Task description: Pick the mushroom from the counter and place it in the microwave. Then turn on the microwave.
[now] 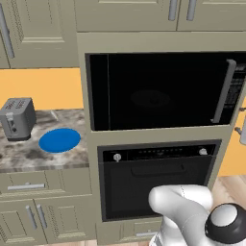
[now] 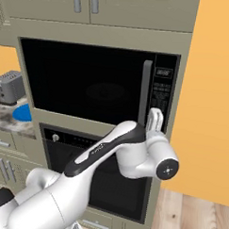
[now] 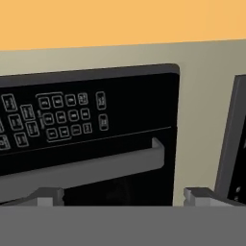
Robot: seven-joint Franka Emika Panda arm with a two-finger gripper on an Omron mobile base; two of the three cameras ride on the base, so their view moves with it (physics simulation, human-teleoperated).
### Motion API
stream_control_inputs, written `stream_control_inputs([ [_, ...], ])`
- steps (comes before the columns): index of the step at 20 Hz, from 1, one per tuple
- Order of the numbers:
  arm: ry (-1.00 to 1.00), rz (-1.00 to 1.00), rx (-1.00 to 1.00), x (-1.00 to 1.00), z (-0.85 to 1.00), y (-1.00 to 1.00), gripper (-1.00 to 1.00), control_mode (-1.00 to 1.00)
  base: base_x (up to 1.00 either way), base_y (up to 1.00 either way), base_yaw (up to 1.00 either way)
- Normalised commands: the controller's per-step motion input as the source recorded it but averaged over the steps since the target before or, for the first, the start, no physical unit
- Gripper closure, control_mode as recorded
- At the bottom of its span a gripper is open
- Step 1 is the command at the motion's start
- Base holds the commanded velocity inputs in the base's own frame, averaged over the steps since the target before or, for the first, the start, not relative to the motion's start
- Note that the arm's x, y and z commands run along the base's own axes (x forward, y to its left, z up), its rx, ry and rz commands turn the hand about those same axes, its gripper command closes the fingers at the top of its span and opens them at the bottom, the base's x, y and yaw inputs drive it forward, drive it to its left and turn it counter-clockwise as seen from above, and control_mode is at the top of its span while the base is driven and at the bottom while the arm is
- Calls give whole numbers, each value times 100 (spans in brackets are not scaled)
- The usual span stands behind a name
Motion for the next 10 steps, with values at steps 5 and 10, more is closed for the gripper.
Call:
stream_control_inputs([
  [5,0,0,0,6,-6,-10,-100,-100,0,0,0],
  [10,0,0,0,4,-11,-3,-100,-100,0,0,0],
])
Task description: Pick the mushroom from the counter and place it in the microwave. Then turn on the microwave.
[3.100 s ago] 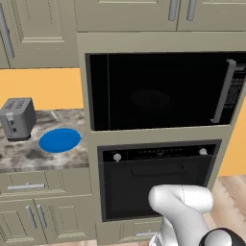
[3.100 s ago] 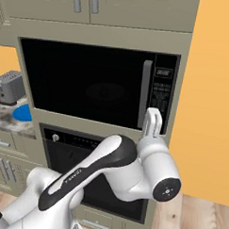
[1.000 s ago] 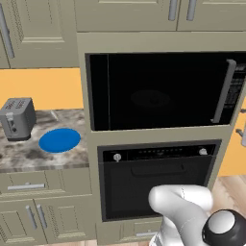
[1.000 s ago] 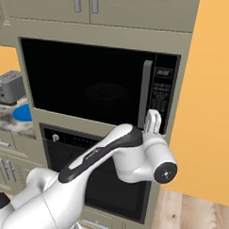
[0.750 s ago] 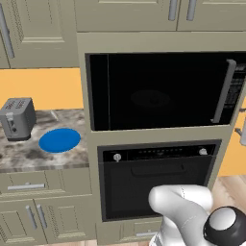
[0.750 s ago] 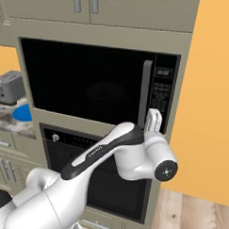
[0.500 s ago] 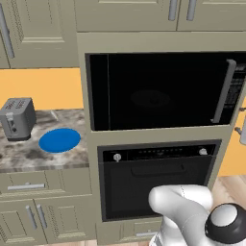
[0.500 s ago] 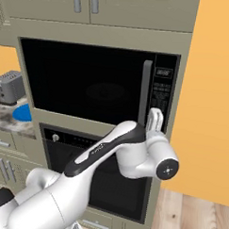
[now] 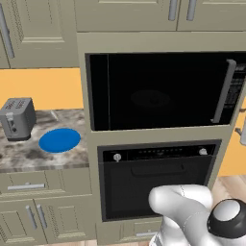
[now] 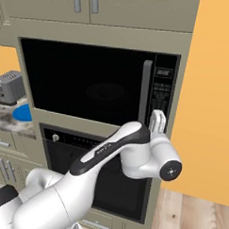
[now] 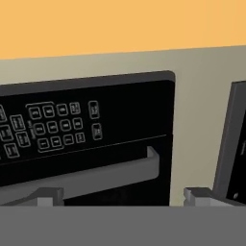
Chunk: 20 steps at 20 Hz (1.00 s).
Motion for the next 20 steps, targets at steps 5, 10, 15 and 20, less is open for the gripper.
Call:
stream_control_inputs([
  [5,0,0,0,10,-5,0,-100,-100,0,0,0],
  [10,0,0,0,15,0,0,-100,-100,0,0,0],
  [15,0,0,0,11,-1,0,-100,-100,0,0,0],
  [20,0,0,0,8,-5,-1,-100,-100,0,0,0],
])
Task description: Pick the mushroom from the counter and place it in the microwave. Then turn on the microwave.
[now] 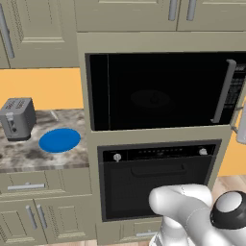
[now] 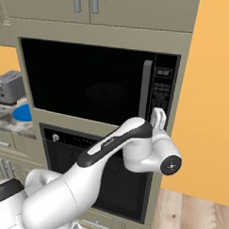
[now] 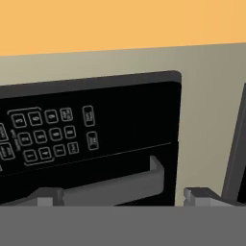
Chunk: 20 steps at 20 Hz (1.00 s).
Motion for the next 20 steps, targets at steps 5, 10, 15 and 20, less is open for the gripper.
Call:
stream_control_inputs([
  [5,0,0,0,10,-4,-1,-100,-100,0,0,0],
  [10,0,0,0,18,-1,-5,-100,-100,0,0,0],
  [15,1,0,0,13,-4,-7,-100,-100,0,0,0],
  [20,2,0,2,5,-7,-15,-100,-100,0,0,0],
])
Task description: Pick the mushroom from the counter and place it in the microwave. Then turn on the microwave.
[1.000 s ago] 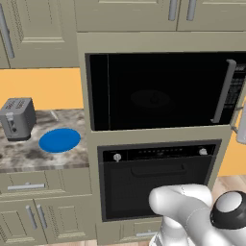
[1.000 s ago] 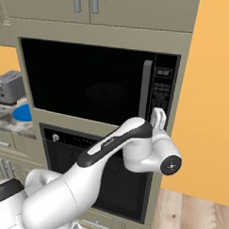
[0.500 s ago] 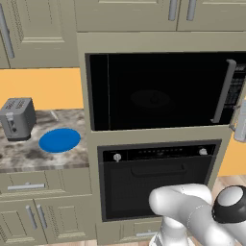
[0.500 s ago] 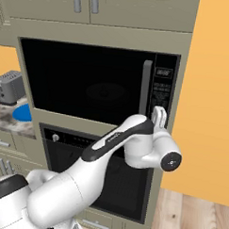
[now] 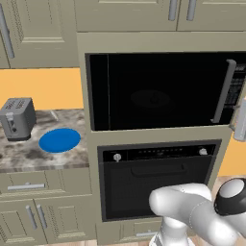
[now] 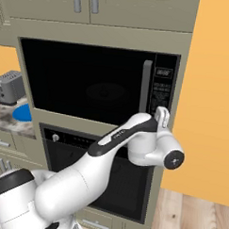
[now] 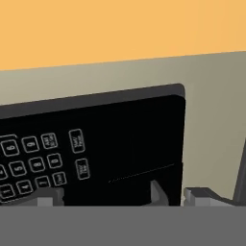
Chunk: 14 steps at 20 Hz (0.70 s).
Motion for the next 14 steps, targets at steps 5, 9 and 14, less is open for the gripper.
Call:
stream_control_inputs([
  [5,1,0,3,6,-8,-16,-100,-100,0,0,0],
  [9,1,0,4,13,-10,-5,-100,-100,0,0,0],
  [14,0,0,4,14,-8,0,-100,-100,0,0,0],
])
